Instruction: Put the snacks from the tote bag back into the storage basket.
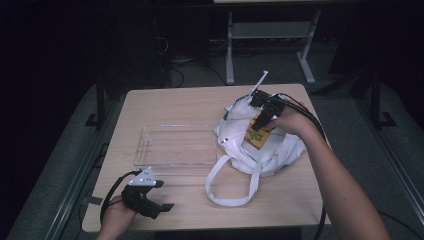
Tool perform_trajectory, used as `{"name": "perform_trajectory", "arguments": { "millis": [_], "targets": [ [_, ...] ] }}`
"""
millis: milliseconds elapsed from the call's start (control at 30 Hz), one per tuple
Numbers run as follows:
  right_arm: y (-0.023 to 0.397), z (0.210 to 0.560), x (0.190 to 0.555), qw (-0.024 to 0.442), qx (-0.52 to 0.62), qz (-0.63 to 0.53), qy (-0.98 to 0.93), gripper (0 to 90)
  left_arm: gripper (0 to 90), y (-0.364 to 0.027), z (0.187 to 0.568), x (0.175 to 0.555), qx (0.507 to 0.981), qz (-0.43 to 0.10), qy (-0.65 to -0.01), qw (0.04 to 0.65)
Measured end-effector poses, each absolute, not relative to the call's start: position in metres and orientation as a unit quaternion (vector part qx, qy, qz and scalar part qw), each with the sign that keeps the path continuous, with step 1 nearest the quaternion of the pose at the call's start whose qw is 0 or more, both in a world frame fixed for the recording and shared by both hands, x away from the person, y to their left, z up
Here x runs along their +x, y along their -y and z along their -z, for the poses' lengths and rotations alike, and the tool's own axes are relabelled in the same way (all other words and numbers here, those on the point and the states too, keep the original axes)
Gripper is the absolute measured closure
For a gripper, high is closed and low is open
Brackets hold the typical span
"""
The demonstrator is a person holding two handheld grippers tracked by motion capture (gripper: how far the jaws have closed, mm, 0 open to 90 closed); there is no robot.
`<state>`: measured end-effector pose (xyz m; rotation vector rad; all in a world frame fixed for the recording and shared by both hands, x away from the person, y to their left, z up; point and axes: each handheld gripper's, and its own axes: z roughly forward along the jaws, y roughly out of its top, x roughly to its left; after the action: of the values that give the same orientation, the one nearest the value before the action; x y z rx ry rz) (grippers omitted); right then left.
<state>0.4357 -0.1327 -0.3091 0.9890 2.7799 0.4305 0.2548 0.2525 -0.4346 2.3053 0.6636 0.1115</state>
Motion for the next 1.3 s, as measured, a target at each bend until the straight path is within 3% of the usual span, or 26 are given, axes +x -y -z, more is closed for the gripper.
{"name": "perform_trajectory", "arguments": {
  "millis": [1300],
  "targets": [
    [0.096,0.263,0.421,0.075,0.259,-0.173,-0.947,51.5,12.9,-0.259,0.433,0.246,0.894,-0.051,-0.268,0.357]
  ]
}}
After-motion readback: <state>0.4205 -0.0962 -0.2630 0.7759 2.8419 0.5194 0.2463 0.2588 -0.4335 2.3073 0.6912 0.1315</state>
